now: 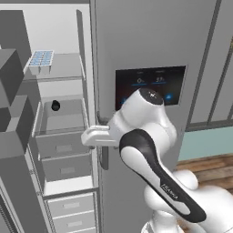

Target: Open the freezer door, pick up the ice cube tray from the freezer, and place it on the dining counter.

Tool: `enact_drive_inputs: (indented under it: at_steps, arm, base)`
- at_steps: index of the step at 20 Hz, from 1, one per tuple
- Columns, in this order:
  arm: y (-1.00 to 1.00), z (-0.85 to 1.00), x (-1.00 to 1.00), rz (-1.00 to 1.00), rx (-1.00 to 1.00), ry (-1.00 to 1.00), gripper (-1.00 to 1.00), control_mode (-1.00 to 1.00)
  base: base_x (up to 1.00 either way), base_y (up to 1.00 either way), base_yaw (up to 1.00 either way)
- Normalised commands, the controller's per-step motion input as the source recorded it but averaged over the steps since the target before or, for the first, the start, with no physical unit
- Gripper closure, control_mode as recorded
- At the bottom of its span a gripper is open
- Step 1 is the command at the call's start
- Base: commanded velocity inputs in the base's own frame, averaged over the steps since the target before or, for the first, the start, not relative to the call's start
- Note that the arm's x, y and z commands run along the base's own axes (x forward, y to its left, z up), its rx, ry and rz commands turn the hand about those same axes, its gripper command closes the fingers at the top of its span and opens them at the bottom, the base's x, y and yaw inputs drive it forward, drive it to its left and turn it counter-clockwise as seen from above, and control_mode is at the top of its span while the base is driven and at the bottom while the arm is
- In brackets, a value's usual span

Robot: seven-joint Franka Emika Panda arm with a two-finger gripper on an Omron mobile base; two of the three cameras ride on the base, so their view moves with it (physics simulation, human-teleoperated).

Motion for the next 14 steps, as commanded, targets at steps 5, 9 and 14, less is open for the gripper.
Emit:
enact_drive_inputs:
  at_steps: [5, 9, 14]
  arm:
    - [-0.87, 0.18, 0.09, -0.09, -0.08, -0.23, -1.0, -1.0]
    - [-0.63, 0.0, 0.0, -0.02, -0.09, -0.24, -1.0, -1.0]
    - [-0.52, 0.19, 0.0, -0.07, 0.0, -0.06, -1.0, -1.0]
  base:
    - [0.0, 0.0, 0.0]
    - [0.0, 0.0, 0.0]
    - [0.0, 0.0, 0.0]
